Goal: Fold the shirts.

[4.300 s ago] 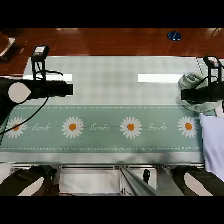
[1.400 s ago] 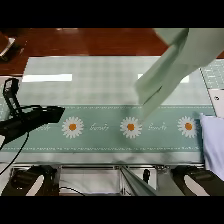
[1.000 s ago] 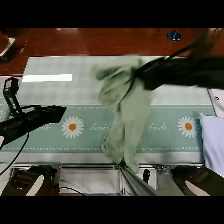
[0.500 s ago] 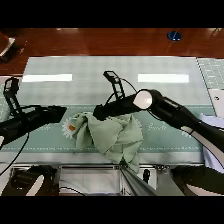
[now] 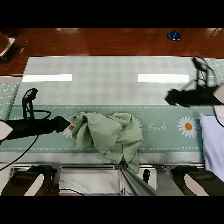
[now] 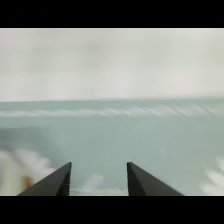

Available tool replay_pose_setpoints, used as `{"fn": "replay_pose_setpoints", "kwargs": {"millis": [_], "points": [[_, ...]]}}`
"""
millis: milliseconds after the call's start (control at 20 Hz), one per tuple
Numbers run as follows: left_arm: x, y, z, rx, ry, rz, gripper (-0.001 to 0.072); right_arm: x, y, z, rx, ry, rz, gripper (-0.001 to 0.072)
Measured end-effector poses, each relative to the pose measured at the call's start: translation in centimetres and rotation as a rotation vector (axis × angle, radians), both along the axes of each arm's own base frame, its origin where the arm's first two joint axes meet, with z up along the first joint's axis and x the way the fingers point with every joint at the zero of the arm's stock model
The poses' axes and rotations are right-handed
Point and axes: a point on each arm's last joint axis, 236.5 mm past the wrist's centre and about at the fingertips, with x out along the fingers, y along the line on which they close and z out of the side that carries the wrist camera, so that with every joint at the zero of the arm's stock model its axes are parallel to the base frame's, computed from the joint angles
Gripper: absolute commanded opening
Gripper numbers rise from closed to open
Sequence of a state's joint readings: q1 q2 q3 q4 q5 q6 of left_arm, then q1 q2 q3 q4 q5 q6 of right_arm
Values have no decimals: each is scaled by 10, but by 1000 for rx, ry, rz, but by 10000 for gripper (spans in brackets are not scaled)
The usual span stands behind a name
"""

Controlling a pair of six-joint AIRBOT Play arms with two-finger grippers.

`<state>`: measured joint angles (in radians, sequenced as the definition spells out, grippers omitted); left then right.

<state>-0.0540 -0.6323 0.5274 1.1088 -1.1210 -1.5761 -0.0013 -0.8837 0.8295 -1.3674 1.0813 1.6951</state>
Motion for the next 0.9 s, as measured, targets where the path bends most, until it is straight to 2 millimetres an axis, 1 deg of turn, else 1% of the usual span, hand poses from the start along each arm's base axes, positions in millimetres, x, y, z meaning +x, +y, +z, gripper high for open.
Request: {"fn": "replay_pose_setpoints", "kwargs": {"millis": [50, 100, 150, 200, 250, 350, 450, 550, 600, 650, 700, 800, 900], "points": [[4, 6, -8, -2, 27, 7, 506, -20, -22, -16, 0, 43, -65, 405], [9, 13, -14, -9, 49, 17, 506, -40, -35, -32, 16, 87, -109, 405], [12, 15, -21, -32, 76, 18, 506, -58, -39, -45, 49, 131, -130, 405], [13, 15, -27, -62, 99, 3, 506, -74, -34, -57, 98, 171, -134, 405], [15, 8, -33, -113, 122, -26, 506, -90, -25, -68, 153, 214, -121, 405], [18, -12, -41, -205, 142, -101, 506, -115, -4, -83, 248, 278, -77, 404], [21, -30, -52, -257, 152, -165, 506, -130, 13, -90, 314, 314, -47, 404], [21, -46, -65, -277, 164, -215, 495, -138, 26, -92, 358, 335, -19, 404], [19, -54, -70, -280, 172, -242, 368, -142, 33, -92, 370, 346, -3, 404], [15, -61, -74, -285, 183, -268, 90, -144, 39, -92, 379, 352, 14, 404], [13, -66, -78, -284, 188, -285, 22, -147, 44, -93, 383, 364, 29, 404], [9, -74, -82, -290, 199, -314, 22, -151, 55, -95, 382, 380, 57, 404], [7, -77, -84, -292, 203, -326, 22, -158, 67, -101, 378, 411, 81, 404]]}}
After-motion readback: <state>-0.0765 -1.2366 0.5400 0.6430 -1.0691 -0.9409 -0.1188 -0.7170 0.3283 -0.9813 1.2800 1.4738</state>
